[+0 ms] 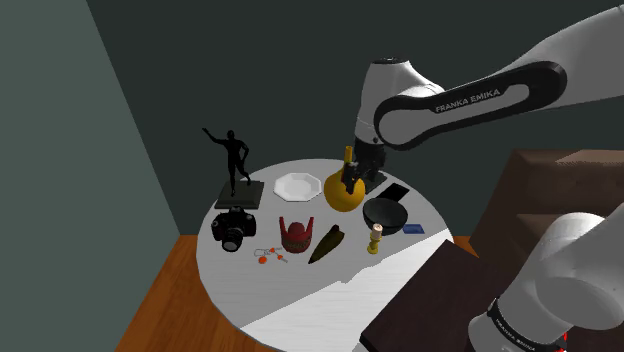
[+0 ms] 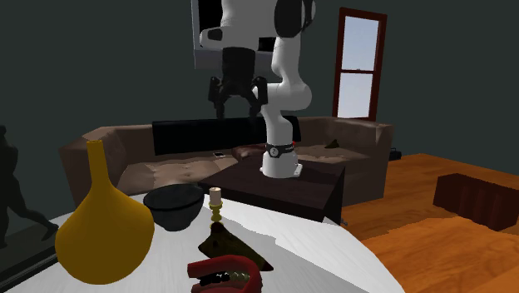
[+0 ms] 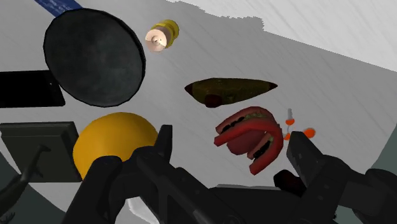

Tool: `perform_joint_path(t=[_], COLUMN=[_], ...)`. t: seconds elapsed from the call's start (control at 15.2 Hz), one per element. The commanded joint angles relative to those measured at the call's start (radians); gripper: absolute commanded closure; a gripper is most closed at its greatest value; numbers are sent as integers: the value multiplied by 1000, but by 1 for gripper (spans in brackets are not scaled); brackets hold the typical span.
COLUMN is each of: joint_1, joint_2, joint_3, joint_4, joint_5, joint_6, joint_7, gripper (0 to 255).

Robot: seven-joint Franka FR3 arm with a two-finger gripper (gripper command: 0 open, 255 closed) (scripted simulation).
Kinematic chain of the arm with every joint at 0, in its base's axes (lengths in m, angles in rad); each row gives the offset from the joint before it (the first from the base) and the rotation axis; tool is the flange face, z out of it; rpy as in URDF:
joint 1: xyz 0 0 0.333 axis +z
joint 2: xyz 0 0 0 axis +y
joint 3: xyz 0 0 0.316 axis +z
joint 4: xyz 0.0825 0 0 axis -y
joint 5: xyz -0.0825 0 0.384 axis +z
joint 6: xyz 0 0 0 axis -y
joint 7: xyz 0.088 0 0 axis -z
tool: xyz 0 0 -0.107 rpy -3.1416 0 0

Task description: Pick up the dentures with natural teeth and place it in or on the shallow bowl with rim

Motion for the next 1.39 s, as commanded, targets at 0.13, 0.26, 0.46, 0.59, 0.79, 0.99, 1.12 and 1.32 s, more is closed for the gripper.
perform_joint_path(t=[0.13, 0.26, 0.46, 0.59, 0.79, 0.99, 1.12, 1.32], joint_1=[9, 14, 21, 28, 40, 56, 69, 89], joint_2=[147, 223, 339, 416, 533, 648, 725, 841], joint_3=[20, 30, 42, 48, 54, 56, 55, 53], joint_4=[41, 71, 126, 169, 242, 325, 387, 490], joint_5=[0, -4, -14, -24, -40, -57, -66, -78], joint_6=[105, 150, 209, 242, 283, 313, 327, 339], joint_7=[22, 34, 53, 67, 86, 104, 114, 126], gripper=[0, 0, 0, 0, 0, 0, 0, 0])
